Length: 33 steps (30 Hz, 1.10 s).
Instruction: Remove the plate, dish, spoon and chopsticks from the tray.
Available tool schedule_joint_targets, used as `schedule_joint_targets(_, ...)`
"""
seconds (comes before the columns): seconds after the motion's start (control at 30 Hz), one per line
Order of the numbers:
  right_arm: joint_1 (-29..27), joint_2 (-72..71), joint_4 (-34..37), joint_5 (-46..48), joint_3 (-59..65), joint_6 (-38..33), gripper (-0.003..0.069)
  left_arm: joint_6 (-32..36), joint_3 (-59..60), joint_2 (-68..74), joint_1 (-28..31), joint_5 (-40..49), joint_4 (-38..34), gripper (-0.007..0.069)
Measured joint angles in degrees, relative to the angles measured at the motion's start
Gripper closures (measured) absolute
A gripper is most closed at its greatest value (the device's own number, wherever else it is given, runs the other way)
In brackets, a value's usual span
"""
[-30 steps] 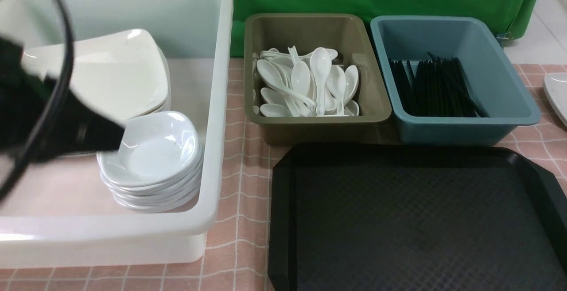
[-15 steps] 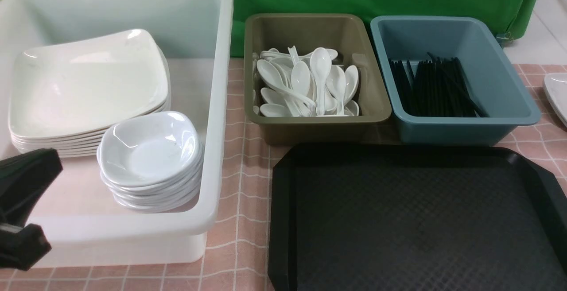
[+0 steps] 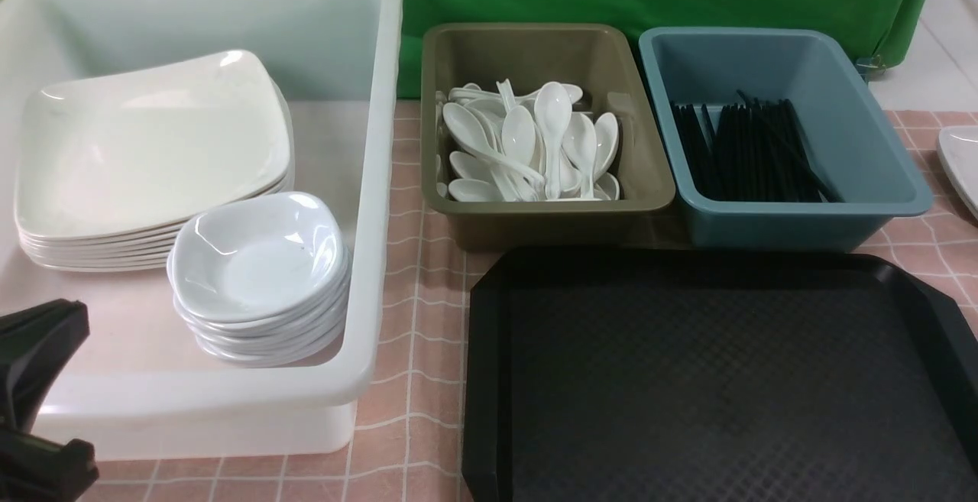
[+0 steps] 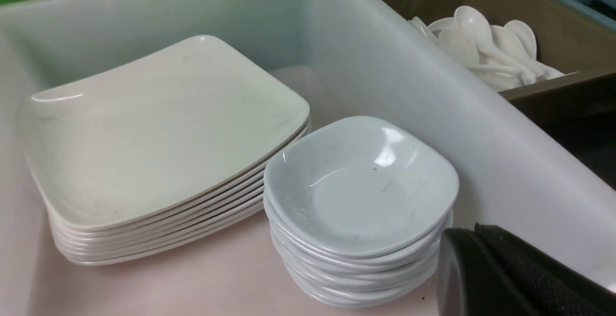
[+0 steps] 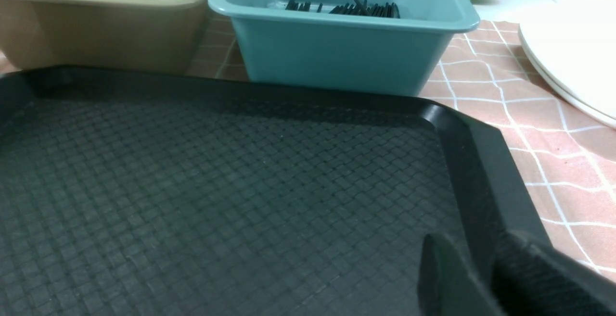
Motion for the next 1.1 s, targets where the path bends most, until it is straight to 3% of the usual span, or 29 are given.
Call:
schedule_joint_targets(0.13,0.0,0.0,0.0,0.0,0.0,0.0,0.0433,-3.1,1.44,-2.82,0.0,0.11,1.57,0.0627)
schedule_joint_targets(0.33,0.0,0.0,0.0,0.0,0.0,0.0,0.0421,-18.6,8.34,-18.49,2.89,-1.16,14.3,0.0627)
schedule_joint_targets(0.43,0.0,0.0,0.0,0.0,0.0,0.0,0.0419,-23.65,11.93,-23.46,4.95,-3.49,17.4,0.0627)
schedule_joint_targets(0.7,0.0,0.0,0.0,0.0,0.0,0.0,0.0417,-26.2,20.96,-24.53,6.39,-5.08,17.58,0.0624)
schedule_joint_targets(1.1,0.0,0.0,0.0,0.0,0.0,0.0,0.0418,-26.11,21.14,-24.55,6.39,-5.21,16.72,0.0624)
